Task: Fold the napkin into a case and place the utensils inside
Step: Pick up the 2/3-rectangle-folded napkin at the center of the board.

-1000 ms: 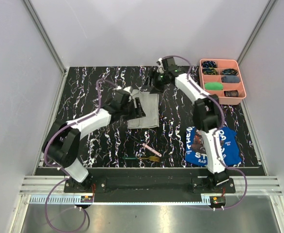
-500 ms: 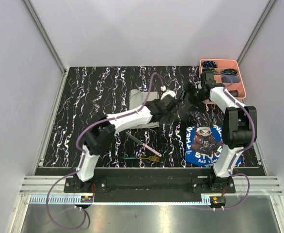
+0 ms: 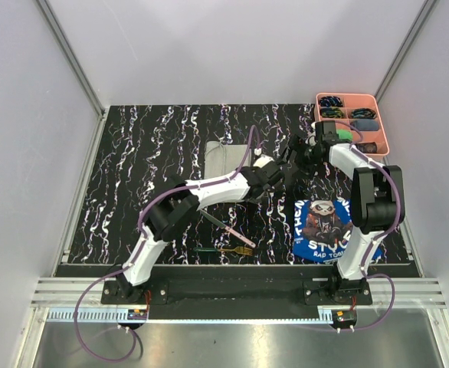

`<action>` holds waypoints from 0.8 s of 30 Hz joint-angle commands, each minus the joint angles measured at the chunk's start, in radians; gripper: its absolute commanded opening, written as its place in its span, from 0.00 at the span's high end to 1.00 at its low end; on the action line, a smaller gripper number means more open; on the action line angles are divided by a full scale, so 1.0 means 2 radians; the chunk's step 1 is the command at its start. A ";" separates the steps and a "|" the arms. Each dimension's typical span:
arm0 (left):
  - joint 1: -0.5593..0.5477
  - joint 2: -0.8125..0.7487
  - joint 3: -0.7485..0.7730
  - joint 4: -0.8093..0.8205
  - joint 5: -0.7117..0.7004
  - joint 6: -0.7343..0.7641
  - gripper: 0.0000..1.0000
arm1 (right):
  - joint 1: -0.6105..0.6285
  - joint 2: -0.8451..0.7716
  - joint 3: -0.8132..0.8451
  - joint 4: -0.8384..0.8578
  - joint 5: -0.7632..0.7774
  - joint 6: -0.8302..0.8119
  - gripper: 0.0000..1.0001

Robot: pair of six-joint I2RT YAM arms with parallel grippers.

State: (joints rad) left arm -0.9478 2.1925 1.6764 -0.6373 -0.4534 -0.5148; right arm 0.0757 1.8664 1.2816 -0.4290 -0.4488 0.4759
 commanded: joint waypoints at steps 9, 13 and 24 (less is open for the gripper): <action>0.058 -0.115 -0.087 0.064 0.108 -0.026 1.00 | 0.026 0.066 0.000 0.117 -0.148 0.038 0.02; 0.072 -0.144 -0.117 0.082 0.147 -0.036 1.00 | 0.057 0.096 0.015 0.161 -0.164 0.079 0.02; 0.085 -0.183 -0.140 0.091 0.177 -0.049 1.00 | 0.088 0.137 0.038 0.201 -0.152 0.134 0.08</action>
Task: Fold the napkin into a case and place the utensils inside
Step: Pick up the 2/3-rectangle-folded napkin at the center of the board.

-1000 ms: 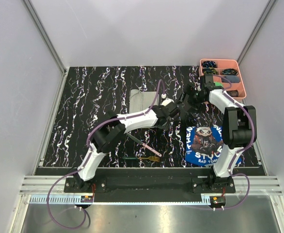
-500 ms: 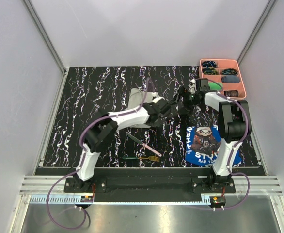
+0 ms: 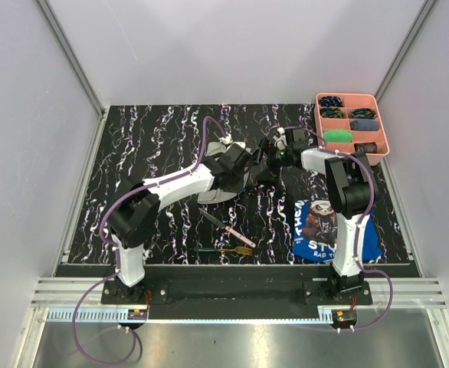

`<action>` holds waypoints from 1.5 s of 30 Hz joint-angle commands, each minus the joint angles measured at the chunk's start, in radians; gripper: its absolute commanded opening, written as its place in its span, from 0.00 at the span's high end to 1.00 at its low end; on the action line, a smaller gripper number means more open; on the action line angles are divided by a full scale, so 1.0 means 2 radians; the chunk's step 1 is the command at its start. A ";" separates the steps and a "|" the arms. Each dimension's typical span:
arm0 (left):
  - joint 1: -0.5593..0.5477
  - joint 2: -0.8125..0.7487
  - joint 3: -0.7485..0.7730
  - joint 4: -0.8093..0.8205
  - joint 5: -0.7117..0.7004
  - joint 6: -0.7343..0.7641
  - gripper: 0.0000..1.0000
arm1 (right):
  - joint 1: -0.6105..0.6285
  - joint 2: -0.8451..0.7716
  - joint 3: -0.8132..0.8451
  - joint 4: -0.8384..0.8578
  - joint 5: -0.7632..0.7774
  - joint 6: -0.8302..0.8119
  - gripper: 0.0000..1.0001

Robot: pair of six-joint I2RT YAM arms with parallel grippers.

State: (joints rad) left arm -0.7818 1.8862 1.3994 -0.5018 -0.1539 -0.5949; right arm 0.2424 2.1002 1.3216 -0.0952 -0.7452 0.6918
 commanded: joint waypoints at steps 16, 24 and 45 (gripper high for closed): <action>0.004 -0.023 0.009 0.033 0.055 -0.011 1.00 | -0.011 0.105 0.124 0.059 0.001 0.019 0.55; 0.020 -0.005 0.034 0.075 0.142 -0.017 0.57 | -0.035 0.114 0.167 0.019 -0.008 -0.007 0.91; 0.156 0.082 -0.031 0.210 0.194 -0.065 0.90 | -0.038 0.112 0.197 -0.051 0.007 -0.030 1.00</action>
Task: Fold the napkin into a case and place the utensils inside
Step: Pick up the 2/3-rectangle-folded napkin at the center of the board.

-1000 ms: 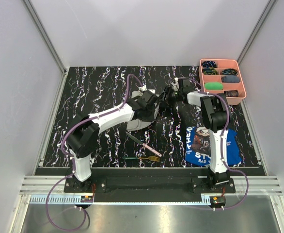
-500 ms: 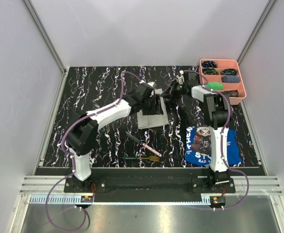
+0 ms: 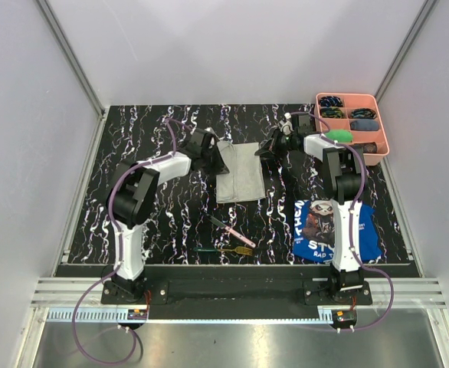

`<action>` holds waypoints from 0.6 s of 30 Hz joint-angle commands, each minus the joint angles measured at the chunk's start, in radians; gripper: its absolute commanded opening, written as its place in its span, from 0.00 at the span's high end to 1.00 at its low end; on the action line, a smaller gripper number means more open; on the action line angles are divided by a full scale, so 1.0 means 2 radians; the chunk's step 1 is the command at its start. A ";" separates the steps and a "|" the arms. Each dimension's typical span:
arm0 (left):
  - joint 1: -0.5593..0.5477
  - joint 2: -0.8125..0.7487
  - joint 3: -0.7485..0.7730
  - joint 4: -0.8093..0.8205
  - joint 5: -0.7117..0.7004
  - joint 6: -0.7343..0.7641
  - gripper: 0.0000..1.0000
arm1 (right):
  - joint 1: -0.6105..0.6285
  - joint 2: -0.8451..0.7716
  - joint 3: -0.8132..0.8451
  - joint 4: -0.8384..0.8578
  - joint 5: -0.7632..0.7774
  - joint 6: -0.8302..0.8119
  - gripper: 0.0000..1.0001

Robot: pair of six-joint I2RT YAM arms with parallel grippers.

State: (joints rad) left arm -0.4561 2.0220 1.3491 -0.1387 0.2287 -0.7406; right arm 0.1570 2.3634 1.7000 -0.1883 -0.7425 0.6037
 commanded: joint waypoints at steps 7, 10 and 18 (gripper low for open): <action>-0.012 0.034 -0.010 0.048 0.014 0.000 0.92 | 0.024 -0.050 -0.013 0.021 0.031 0.086 1.00; -0.017 0.040 -0.005 0.048 0.012 0.000 0.92 | 0.037 -0.060 -0.027 0.043 0.041 0.127 1.00; -0.021 0.048 0.001 0.049 0.015 0.001 0.93 | 0.070 -0.083 -0.056 0.089 0.074 0.199 1.00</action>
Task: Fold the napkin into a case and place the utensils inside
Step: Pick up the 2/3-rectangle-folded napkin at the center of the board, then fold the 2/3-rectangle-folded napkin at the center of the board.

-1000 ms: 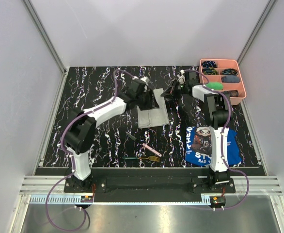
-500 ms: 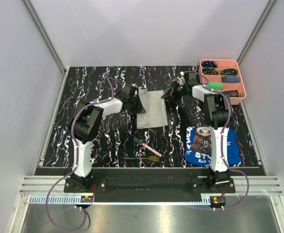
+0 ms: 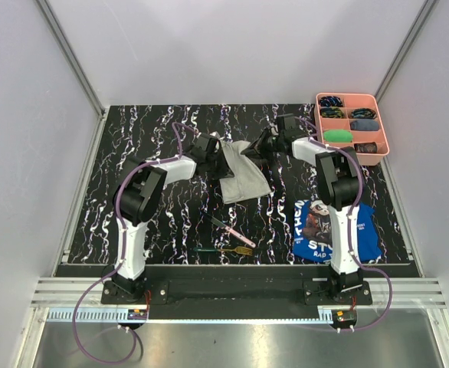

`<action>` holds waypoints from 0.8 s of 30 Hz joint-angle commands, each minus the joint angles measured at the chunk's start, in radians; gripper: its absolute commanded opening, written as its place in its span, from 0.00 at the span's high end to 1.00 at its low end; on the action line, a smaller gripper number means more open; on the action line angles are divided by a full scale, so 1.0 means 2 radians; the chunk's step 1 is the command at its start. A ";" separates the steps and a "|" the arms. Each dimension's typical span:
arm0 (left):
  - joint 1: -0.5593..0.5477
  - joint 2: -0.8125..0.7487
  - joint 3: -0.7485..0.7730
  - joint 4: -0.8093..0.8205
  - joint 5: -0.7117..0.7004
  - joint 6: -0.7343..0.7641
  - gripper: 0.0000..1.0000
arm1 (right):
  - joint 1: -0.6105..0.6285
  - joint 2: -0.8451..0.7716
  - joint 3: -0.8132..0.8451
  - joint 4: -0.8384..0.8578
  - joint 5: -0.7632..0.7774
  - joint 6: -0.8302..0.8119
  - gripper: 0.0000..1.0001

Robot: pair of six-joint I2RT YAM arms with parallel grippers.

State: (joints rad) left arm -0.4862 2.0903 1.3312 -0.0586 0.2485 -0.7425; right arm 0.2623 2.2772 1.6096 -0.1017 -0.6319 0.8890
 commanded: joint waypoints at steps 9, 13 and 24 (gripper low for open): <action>-0.009 0.018 0.012 0.009 0.001 0.010 0.93 | 0.043 -0.039 -0.081 0.184 0.048 0.213 1.00; -0.009 0.009 0.012 0.006 0.002 0.013 0.93 | 0.049 -0.054 -0.129 0.220 0.084 0.254 1.00; 0.027 -0.057 -0.033 0.011 0.005 0.006 0.86 | 0.051 -0.071 -0.124 0.200 0.091 0.242 1.00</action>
State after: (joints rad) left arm -0.4770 2.0464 1.2846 -0.0536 0.2554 -0.7414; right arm 0.3553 2.2066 1.3258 0.2852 -0.4679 1.3750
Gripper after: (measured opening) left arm 0.137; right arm 0.014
